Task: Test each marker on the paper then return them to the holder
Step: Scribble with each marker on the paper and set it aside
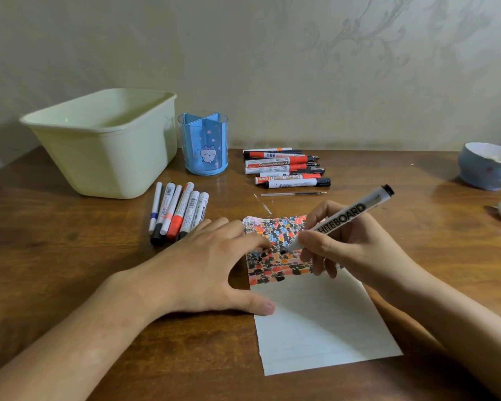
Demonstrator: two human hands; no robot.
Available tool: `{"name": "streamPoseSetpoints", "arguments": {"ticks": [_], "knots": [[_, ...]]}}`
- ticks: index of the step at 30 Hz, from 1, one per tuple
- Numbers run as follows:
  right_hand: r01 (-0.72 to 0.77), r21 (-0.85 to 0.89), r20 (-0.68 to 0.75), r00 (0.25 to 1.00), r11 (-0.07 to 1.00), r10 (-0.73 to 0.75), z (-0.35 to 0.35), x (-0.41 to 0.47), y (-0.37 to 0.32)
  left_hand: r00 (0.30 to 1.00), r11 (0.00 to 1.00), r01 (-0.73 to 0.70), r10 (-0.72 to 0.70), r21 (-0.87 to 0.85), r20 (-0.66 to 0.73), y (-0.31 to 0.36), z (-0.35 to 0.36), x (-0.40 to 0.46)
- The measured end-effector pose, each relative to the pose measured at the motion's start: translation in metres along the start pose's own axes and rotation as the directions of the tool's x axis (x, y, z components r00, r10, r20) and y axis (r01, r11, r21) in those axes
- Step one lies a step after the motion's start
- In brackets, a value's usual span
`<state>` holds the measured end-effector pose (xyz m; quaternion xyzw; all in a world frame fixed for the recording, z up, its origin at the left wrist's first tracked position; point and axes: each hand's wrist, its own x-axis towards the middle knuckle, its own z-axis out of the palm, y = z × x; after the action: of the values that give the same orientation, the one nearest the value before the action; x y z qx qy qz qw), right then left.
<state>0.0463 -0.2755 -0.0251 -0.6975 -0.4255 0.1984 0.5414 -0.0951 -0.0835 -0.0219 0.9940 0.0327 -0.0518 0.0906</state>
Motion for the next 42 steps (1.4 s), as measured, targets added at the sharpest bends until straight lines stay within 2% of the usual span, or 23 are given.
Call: {"name": "streamPoseSetpoints", "arguments": {"ticks": [4,10,14,21,29,42], "knots": [[-0.024,0.087,-0.013,1.000,0.996,0.025,-0.0049,0.0016,-0.0019,0.998,0.998,-0.001,-0.002,-0.057,-0.059,-0.0008,-0.0020,0.0004],[-0.087,0.235,-0.025,0.995,0.968,0.095,-0.0071,0.0006,-0.0078,0.955,0.991,-0.026,-0.014,-0.128,-0.298,-0.0020,0.0000,-0.0012],[-0.096,0.267,-0.034,0.994,0.959,0.109,-0.0074,0.0005,-0.0082,0.935,0.996,-0.006,-0.025,-0.086,-0.354,-0.0046,0.0004,0.0001],[-0.074,0.205,-0.050,0.995,0.976,0.086,-0.0094,0.0007,-0.0073,0.916,0.983,0.008,-0.081,-0.183,-0.392,-0.0043,-0.0043,-0.0016],[-0.080,0.259,-0.034,0.995,0.963,0.092,-0.0059,0.0002,-0.0081,0.909,0.979,0.022,-0.104,-0.202,-0.404,-0.0028,-0.0050,-0.0033],[-0.104,0.232,0.003,0.994,0.967,0.106,-0.0022,-0.0014,-0.0084,0.909,0.976,-0.041,-0.053,-0.215,-0.413,-0.0019,-0.0034,-0.0025]]}}
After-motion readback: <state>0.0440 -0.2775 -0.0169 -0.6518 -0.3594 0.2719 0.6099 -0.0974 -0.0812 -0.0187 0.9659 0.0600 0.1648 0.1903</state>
